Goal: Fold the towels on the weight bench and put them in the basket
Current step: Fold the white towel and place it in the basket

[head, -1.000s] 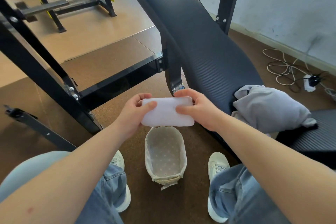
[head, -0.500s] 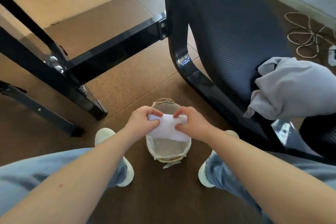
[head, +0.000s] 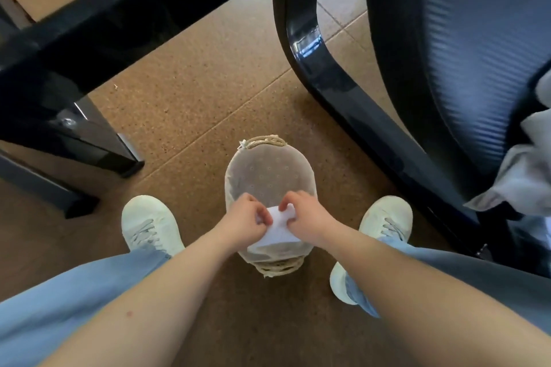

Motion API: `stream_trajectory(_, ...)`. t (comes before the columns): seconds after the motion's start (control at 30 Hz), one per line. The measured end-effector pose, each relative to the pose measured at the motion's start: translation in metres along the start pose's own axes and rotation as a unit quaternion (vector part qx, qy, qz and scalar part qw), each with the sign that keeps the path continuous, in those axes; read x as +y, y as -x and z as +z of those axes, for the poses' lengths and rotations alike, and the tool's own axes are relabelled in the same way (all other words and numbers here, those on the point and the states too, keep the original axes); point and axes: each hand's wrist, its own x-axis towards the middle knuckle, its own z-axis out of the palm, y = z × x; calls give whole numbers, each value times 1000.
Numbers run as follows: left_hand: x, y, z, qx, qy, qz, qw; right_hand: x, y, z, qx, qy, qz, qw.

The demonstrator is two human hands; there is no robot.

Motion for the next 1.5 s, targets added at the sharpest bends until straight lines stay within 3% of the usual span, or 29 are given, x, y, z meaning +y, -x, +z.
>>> stream_trajectory(0.47, -22, -28, 26, -51, -165, -1, 985, 5, -31, 30, -122, 111, 27, 986)
stream_trajectory(0.6, -22, -29, 33, -58, -288, 32, 955, 5, -27, 42, -160, 212, 9, 964)
stream_trajectory(0.73, -31, -20, 39, -22, -397, 110, 911, 9, -16, 52, -108, 275, -25, 955)
stream_trajectory(0.9, -28, -11, 34, 21, -416, 132, 899, 10, -3, 57, -4, 277, -67, 958)
stream_trajectory(1.0, -32, -6, 38, 30, -419, 117, 900, 13, -4, 52, -47, 268, -94, 958)
stream_trajectory(1.33, -32, -10, 57, 59, -433, 69, 897, 7, 0, 43, -179, 414, -111, 886)
stream_trajectory(1.4, -33, -6, 56, 55, -424, 87, 900, 4, 2, 42, -181, 397, -105, 894)
stream_trajectory(1.5, -35, 0, 51, 76, -397, 136, 904, 5, 4, 41, -104, 339, -109, 929)
